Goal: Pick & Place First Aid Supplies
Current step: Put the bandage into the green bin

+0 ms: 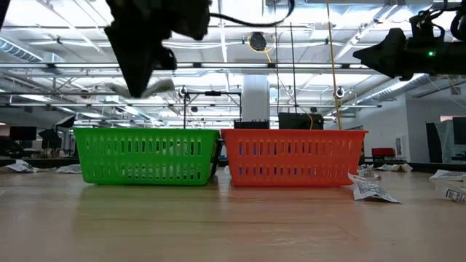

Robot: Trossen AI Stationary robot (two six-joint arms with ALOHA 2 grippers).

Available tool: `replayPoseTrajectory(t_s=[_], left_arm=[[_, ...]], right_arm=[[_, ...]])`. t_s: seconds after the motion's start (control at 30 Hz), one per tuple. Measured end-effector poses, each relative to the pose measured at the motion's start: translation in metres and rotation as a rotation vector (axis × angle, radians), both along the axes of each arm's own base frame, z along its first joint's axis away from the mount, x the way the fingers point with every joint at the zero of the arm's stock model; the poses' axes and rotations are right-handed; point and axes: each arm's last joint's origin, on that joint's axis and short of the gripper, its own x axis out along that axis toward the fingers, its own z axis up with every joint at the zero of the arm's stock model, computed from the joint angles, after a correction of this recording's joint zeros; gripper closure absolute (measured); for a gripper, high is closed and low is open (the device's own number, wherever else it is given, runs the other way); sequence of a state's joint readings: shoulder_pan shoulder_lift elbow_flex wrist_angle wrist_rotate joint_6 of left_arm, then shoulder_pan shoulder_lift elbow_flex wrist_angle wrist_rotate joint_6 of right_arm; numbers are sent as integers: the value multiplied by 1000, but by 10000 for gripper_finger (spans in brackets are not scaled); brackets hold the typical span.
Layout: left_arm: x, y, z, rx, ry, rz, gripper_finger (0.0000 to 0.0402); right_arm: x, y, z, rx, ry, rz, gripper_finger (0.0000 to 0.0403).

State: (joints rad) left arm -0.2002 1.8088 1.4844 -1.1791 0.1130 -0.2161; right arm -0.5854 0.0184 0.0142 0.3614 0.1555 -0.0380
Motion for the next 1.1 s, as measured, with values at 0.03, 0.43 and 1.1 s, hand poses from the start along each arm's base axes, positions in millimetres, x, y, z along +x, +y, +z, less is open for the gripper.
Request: replayPoseTrajectory(t_s=[0.03, 0.43, 1.1], left_arm=[[2, 1, -4, 17, 7, -9, 402], [21, 1, -47, 129, 67, -84, 401], [22, 5, -45, 131, 58, -95, 166]], right_arm=[[0, 0, 0, 0, 0, 0, 140], [0, 0, 0, 0, 0, 0, 140], [0, 0, 0, 0, 0, 0, 140]])
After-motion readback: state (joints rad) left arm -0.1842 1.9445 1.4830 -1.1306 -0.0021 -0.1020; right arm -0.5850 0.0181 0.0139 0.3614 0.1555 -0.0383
